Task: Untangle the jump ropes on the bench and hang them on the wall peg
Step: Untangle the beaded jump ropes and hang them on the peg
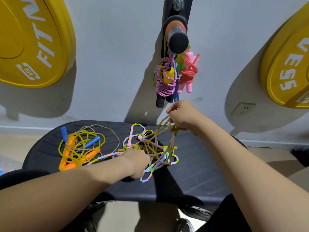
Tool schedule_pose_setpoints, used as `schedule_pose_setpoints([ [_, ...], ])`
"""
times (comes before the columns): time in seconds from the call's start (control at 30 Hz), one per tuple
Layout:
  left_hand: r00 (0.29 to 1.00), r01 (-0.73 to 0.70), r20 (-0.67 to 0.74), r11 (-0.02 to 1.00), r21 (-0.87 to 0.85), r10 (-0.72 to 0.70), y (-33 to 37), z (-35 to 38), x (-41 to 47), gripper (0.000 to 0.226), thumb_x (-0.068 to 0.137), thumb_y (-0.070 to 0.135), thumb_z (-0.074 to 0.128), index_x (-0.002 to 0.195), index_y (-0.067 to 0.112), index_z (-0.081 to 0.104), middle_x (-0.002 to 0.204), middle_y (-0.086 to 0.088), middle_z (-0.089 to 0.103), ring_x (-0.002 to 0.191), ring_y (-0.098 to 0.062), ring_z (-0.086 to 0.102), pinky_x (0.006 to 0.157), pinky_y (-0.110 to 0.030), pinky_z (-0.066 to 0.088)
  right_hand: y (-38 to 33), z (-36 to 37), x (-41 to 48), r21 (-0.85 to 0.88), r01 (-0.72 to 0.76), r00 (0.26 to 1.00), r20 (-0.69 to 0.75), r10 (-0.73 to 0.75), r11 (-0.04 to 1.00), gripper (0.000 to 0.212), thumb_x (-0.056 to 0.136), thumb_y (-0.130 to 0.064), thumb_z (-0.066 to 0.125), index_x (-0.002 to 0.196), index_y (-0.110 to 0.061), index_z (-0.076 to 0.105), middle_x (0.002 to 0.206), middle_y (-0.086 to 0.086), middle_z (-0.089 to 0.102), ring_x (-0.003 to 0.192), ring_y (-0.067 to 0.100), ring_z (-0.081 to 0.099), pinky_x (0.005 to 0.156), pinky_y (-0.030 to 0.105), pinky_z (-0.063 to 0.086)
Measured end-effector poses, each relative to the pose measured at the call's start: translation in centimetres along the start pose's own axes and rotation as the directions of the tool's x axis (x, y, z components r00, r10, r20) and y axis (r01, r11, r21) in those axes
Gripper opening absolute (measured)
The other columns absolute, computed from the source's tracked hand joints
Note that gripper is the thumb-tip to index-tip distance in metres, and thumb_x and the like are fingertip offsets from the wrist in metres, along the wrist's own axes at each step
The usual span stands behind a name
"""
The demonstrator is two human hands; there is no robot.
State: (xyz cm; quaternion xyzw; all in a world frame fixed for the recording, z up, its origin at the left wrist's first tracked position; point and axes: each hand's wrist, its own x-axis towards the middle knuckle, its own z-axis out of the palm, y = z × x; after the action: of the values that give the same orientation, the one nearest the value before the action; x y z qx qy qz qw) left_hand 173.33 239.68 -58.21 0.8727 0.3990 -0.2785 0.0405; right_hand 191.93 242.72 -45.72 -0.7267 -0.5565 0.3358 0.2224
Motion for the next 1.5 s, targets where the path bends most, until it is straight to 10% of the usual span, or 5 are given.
schedule_pose_setpoints([
  [0.23, 0.973, -0.141, -0.23, 0.762, -0.632, -0.011, -4.0, -8.0, -3.8, 0.038, 0.085, 0.046, 0.061, 0.073, 0.01, 0.065, 0.079, -0.015, 0.064, 0.073, -0.025, 0.059, 0.069, -0.035, 0.051, 0.2, -0.8, -1.2, -0.52, 0.073, 0.945, 0.308, 0.107, 0.851, 0.054, 0.091, 0.009, 0.056, 0.138, -0.018, 0.065, 0.103, 0.0, 0.064, 0.07, 0.027, 0.074, 0.041, 0.023, 0.054],
  [0.57, 0.813, -0.579, -0.529, -0.429, -0.693, -0.243, -5.6, -13.6, -8.7, 0.022, 0.108, 0.022, 0.047, 0.087, 0.016, 0.051, 0.114, -0.025, 0.076, 0.098, -0.032, 0.054, 0.072, -0.031, 0.041, -0.9, -0.9, -3.1, -0.369, 0.371, 0.791, 0.606, -0.081, 0.852, 0.021, 0.093, -0.021, 0.075, 0.081, -0.038, 0.078, 0.064, -0.017, 0.065, 0.055, -0.002, 0.054, 0.061, 0.013, 0.045],
  [0.8, 0.691, -0.512, -0.211, -0.263, -0.818, -0.691, -9.5, -12.5, -8.3, 0.013, 0.104, 0.012, 0.053, 0.092, 0.013, 0.056, 0.098, -0.013, 0.08, 0.047, -0.01, 0.047, 0.049, -0.026, 0.029, -1.1, -1.9, -2.8, -0.059, 0.322, 0.92, 0.254, -0.297, 0.945, 0.025, 0.108, -0.02, 0.057, 0.104, 0.002, 0.067, 0.071, 0.008, 0.074, 0.06, 0.025, 0.073, 0.056, 0.036, 0.06],
  [1.33, 0.892, -0.41, -0.451, 0.344, -0.844, -0.042, -5.2, -10.8, -6.5, 0.019, 0.1, 0.042, 0.071, 0.102, 0.025, 0.08, 0.085, -0.001, 0.065, 0.078, -0.01, 0.054, 0.076, -0.034, 0.047, -7.4, -2.4, -3.5, 0.953, 0.223, 0.947, -0.162, -0.279, 0.204, 0.037, 0.099, 0.008, 0.042, 0.127, -0.007, 0.06, 0.074, 0.002, 0.052, 0.06, 0.015, 0.05, 0.05, 0.024, 0.036],
  [1.5, 0.786, -0.543, -0.55, 0.11, -0.833, -0.282, -6.0, -11.1, -6.3, 0.023, 0.109, 0.026, 0.058, 0.099, 0.013, 0.075, 0.064, -0.004, 0.049, 0.052, -0.011, 0.038, 0.051, -0.025, 0.027, -4.6, -2.1, -1.7, 0.625, 0.181, 0.974, -0.221, -0.05, 0.76, 0.022, 0.091, 0.007, 0.045, 0.089, 0.0, 0.066, 0.078, 0.02, 0.059, 0.067, 0.028, 0.056, 0.065, 0.037, 0.053],
])
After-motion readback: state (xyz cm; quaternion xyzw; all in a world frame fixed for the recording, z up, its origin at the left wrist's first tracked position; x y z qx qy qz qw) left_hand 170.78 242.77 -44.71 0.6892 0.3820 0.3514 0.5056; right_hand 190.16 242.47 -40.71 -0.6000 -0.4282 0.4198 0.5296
